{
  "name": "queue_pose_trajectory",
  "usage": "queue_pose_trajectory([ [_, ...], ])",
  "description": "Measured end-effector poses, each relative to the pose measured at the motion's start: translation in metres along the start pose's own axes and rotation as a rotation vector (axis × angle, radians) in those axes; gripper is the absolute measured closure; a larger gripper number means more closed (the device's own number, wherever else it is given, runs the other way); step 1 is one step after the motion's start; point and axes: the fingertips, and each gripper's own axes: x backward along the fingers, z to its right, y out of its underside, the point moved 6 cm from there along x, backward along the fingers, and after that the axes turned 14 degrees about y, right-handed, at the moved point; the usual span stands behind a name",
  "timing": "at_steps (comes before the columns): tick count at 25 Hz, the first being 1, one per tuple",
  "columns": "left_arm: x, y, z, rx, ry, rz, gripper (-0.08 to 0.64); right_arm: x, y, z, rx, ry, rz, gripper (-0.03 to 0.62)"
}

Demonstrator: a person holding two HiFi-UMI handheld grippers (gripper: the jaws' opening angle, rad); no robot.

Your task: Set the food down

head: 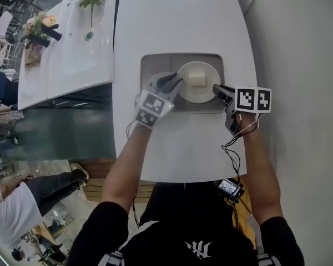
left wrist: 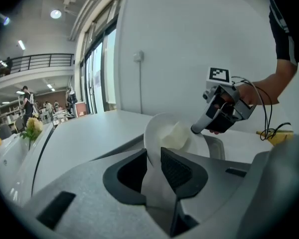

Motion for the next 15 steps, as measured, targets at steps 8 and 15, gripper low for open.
queue_pose_trajectory([
  [8,-0.016,0.009,-0.001,-0.058,-0.040,-0.195,0.485,-0.015,0.005,-0.005,0.310,0.203,0.027,0.523],
  [15,-0.031,0.019,-0.001,-0.137,-0.076,-0.366,0.518,-0.031,0.006,-0.018,0.612,0.363,0.071,0.494],
])
